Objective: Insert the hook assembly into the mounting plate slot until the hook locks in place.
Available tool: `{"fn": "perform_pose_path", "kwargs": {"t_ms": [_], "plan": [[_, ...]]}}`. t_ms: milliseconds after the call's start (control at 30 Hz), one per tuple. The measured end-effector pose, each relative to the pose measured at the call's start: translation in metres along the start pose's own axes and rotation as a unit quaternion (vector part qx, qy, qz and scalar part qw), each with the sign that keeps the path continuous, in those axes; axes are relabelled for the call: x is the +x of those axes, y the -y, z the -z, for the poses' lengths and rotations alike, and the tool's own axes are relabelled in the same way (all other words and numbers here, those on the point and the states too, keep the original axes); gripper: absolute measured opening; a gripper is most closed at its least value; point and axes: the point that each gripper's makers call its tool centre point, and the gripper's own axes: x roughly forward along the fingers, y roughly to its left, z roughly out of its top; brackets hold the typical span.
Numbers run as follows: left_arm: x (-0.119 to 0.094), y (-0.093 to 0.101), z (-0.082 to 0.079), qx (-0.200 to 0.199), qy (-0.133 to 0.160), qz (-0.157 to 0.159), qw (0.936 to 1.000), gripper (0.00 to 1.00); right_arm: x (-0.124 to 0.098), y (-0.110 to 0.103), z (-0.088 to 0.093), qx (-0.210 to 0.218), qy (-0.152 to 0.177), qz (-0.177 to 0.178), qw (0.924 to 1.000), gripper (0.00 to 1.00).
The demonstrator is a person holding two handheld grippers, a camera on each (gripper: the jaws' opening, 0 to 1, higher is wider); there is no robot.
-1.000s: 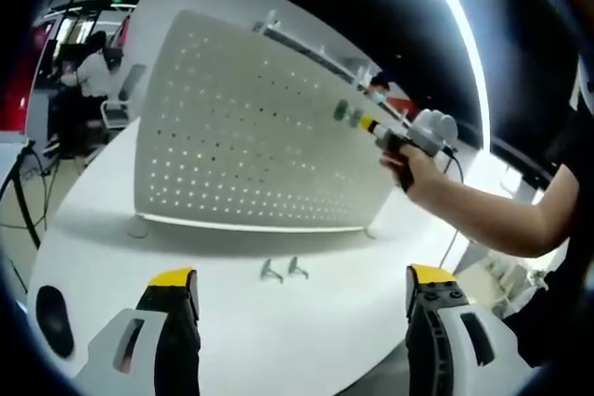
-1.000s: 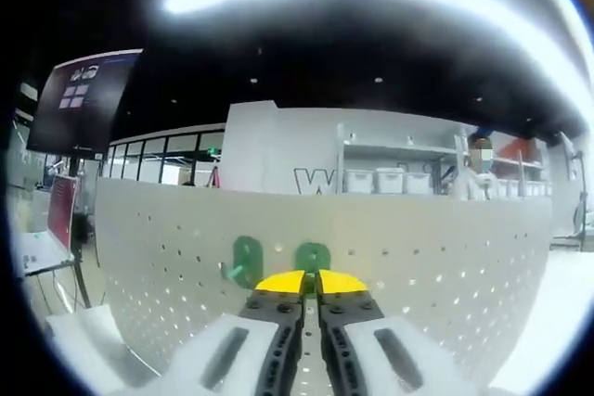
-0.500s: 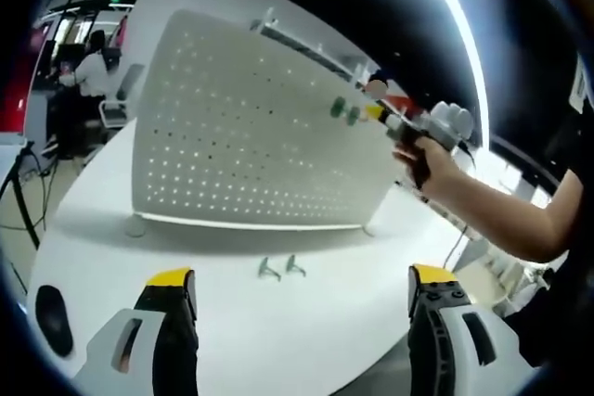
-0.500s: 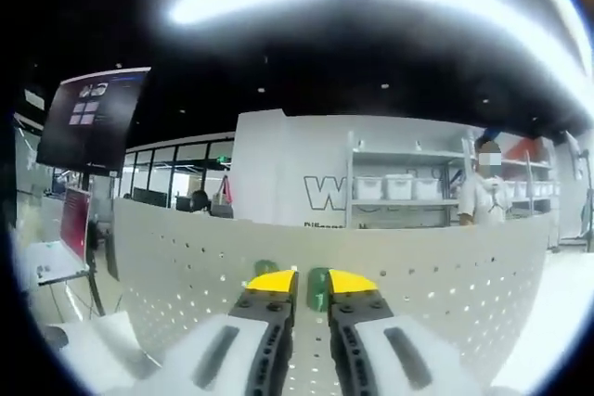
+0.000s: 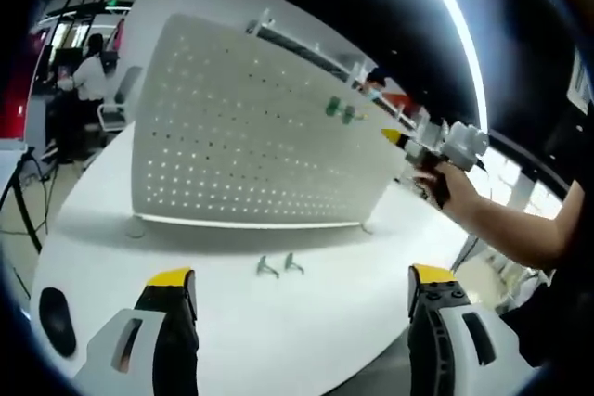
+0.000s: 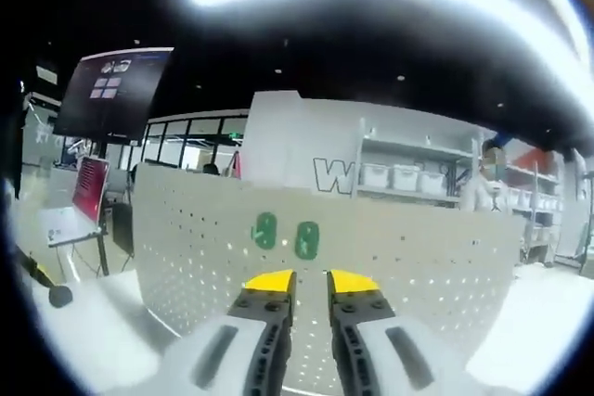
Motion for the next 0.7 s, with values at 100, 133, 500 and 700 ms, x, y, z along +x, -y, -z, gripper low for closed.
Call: {"fn": "perform_pose_path", "kwargs": {"t_ms": [100, 133, 500, 700], "plan": [[-0.001, 0.002, 0.0, 0.003, -0.001, 0.001, 1.0, 0.96, -0.009, -0.001, 0.011, -0.003, -0.016, -0.01, 0.9998, 0.11], [-0.002, 0.003, 0.0, 0.004, 0.0, 0.001, 1.0, 0.96, -0.013, -0.002, 0.016, -0.006, -0.023, -0.013, 0.9996, 0.11], [-0.008, 0.004, 0.011, 0.006, -0.008, -0.007, 0.9999, 0.96, -0.052, -0.029, 0.074, -0.036, -0.109, -0.071, 0.9908, 0.14], [-0.01, 0.002, 0.023, 0.016, -0.025, -0.016, 0.9994, 0.98, -0.078, -0.045, 0.106, -0.026, -0.147, -0.098, 0.9839, 0.15]]}}
